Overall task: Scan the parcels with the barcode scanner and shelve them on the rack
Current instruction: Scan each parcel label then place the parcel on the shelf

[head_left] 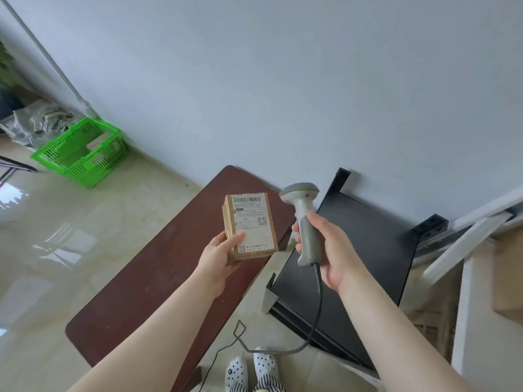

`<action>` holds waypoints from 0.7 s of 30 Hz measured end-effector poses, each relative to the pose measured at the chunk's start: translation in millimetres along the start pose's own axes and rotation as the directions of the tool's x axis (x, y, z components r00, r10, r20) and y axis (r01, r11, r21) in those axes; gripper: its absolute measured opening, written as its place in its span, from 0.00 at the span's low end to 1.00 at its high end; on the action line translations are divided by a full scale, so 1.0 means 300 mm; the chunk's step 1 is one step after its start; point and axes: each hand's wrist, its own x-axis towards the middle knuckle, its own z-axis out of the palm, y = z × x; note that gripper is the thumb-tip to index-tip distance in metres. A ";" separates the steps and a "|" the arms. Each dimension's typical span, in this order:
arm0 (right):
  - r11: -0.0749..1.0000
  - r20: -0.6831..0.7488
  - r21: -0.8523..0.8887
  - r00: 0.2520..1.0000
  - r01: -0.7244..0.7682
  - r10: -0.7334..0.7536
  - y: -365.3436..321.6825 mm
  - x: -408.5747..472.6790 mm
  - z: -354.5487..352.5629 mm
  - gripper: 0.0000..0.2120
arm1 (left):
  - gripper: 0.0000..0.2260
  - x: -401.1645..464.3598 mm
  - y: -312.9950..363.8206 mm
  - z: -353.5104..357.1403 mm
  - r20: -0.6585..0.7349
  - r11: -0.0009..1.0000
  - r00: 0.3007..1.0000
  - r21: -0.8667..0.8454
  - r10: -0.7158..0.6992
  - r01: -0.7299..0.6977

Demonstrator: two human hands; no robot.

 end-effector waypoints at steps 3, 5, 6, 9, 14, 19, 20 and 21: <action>0.999 0.131 0.014 0.990 -0.045 0.043 -0.015 -0.054 0.074 0.12 | 0.17 0.001 0.007 0.025 0.011 1.000 1.000 -0.013 0.016 -0.016; 0.998 0.154 0.018 0.986 -0.059 0.055 -0.017 -0.073 0.103 0.12 | 0.17 -0.001 0.013 0.041 0.024 1.000 0.999 -0.014 0.023 -0.022; 0.998 0.165 0.022 0.985 -0.062 0.057 -0.017 -0.081 0.114 0.13 | 0.17 -0.003 0.015 0.047 0.030 1.000 0.999 -0.016 0.026 -0.025; 0.997 0.178 0.043 0.982 -0.066 0.058 -0.021 -0.093 0.133 0.12 | 0.17 -0.006 0.019 0.059 0.050 0.999 0.998 -0.028 0.034 -0.032; 1.000 0.156 -0.013 0.987 -0.026 0.028 -0.022 -0.091 0.146 0.10 | 0.19 -0.002 0.008 0.056 0.038 0.999 0.999 -0.037 0.035 -0.034; 1.000 0.152 -0.008 0.988 -0.031 0.031 -0.016 -0.086 0.145 0.10 | 0.20 0.001 0.000 0.050 0.035 0.999 0.999 -0.038 0.028 -0.027; 1.000 0.151 -0.003 0.988 -0.030 0.030 -0.014 -0.088 0.145 0.10 | 0.20 0.000 0.001 0.051 0.036 0.999 0.999 -0.042 0.027 -0.026; 1.000 0.154 -0.002 0.988 -0.029 0.029 -0.012 -0.089 0.144 0.11 | 0.19 0.000 0.001 0.051 0.034 0.999 0.999 -0.048 0.027 -0.025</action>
